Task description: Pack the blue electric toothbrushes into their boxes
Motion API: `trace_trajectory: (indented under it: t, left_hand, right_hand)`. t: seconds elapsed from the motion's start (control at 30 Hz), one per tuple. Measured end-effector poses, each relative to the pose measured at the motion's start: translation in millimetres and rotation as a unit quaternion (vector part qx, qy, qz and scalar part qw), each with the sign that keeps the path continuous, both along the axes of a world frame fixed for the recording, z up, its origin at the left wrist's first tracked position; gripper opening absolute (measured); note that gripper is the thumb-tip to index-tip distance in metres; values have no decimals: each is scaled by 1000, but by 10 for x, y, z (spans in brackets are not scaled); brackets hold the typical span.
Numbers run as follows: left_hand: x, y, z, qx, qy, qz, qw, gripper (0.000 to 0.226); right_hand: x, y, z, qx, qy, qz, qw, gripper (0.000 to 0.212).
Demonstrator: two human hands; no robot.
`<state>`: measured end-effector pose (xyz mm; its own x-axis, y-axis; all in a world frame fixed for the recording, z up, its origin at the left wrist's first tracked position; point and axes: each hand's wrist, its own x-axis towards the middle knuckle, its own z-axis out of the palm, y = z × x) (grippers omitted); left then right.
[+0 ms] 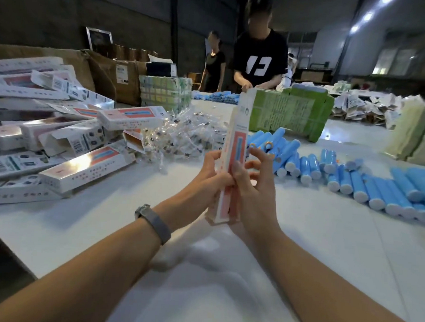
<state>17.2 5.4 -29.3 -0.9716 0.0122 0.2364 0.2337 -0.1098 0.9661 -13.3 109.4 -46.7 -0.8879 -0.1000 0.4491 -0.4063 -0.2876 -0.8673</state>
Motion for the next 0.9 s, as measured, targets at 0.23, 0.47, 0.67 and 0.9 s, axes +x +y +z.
trace_trajectory:
  t: [0.23, 0.47, 0.67, 0.9]
  left_hand:
    - [-21, 8, -136, -57, 111, 26, 992, 59]
    - [-58, -90, -187, -70, 114, 35, 990, 65]
    - [-75, -110, -190, -94, 143, 130, 977, 65]
    - [-58, -96, -105, -188, 143, 286, 929, 78]
  right_hand:
    - [10, 31, 37, 102, 59, -9, 993, 44]
    - [-18, 110, 112, 69, 10, 111, 991, 45]
    - [-89, 199, 106, 125, 19, 76, 989, 33]
    - [-286, 169, 147, 135, -31, 25, 990, 27]
